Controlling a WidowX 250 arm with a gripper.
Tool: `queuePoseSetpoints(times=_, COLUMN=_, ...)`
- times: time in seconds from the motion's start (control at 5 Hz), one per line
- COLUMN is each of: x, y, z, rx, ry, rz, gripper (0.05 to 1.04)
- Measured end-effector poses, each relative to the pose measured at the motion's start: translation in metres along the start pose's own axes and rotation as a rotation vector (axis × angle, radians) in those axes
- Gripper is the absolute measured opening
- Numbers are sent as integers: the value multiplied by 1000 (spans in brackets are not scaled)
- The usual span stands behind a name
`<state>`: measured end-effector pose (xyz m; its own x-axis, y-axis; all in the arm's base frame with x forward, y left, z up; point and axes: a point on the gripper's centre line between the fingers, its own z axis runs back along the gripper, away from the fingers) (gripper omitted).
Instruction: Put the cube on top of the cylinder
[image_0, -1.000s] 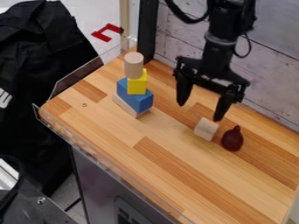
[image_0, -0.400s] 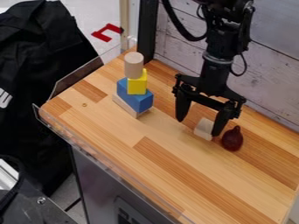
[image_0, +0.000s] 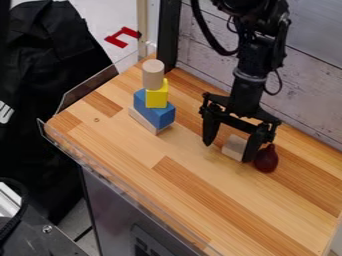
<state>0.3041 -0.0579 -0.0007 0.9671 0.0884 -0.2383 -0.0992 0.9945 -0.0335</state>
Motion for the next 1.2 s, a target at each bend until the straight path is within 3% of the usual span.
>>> queuePoseSetpoints(times=0.2, x=4, y=-1, z=2, rx=-3, ry=-12, rz=-7, gripper=999)
queuePoseSetpoints(times=0.4, x=3, y=-1, z=-7, rx=4, ry=16, rz=-8, gripper=950)
queuePoseSetpoints(times=0.6, x=4, y=1, z=-11, rx=2, ry=26, rz=5, gripper=686)
queuePoseSetpoints(times=0.8, x=6, y=2, z=-12, rx=-1, ry=17, rz=20, gripper=511)
queuePoseSetpoints(times=1.2, x=0, y=5, z=-3, rx=15, ry=-4, rz=52, gripper=511)
